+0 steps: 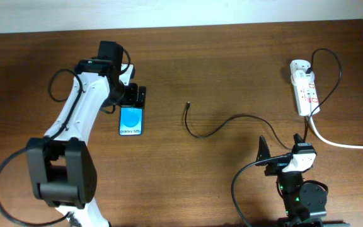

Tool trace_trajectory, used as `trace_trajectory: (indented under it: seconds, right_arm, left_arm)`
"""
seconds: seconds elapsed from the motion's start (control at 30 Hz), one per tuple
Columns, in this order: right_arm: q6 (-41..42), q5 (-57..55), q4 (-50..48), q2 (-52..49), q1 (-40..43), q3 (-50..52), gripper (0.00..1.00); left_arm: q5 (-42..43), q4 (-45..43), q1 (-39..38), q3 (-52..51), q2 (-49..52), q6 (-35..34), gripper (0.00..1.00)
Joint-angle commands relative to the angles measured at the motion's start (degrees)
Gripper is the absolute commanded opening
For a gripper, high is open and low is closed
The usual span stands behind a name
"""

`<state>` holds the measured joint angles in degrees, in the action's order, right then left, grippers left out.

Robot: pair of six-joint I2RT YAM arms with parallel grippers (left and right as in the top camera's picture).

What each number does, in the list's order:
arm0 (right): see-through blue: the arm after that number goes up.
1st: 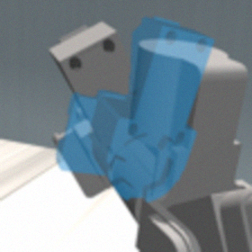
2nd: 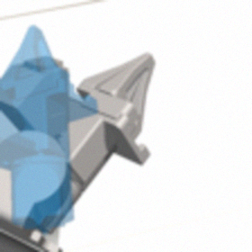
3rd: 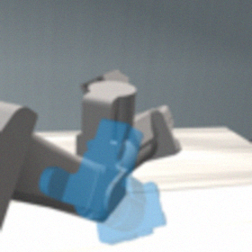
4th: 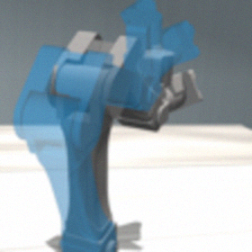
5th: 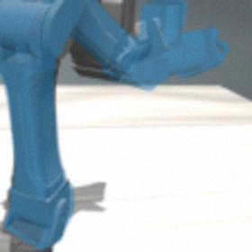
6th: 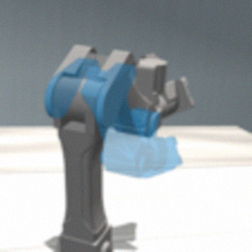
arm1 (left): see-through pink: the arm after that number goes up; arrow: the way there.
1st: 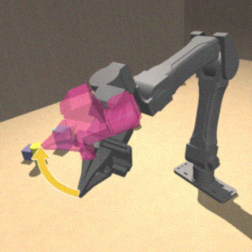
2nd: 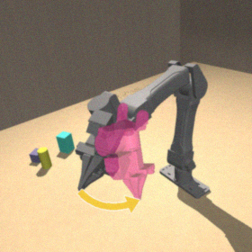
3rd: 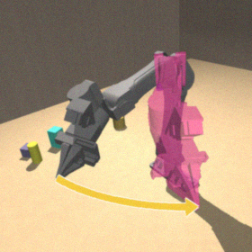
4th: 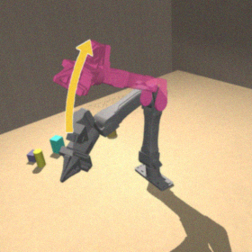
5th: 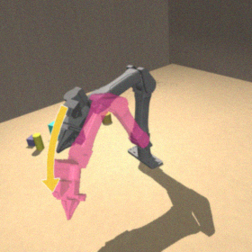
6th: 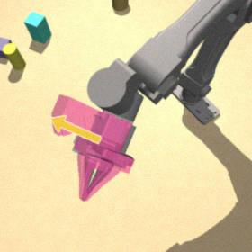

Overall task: Plug charger to phone and switch on socket
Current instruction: 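Open the left gripper and move it over the blue phone, then lower the left gripper and grasp the phone's top edge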

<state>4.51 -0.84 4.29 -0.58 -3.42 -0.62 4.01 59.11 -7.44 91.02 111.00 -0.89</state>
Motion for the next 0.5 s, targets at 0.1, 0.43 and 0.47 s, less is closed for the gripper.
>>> trace_trajectory:
  seconds: [0.1,0.43,0.47]
  right_arm:
    - [0.2,-0.2,0.4,0.4,-0.3,0.3,0.98]
    - [0.2,-0.2,0.4,0.4,-0.3,0.3,0.98]
    - [0.2,-0.2,0.4,0.4,-0.3,0.3,0.99]
  left_arm:
    - [-0.9,-1.3,0.0,1.0,5.6,0.9,0.99]
    - [-2.4,-2.9,0.0,1.0,7.3,0.9,0.99]
    - [-2.4,-2.9,0.0,0.9,7.3,0.9,0.99]
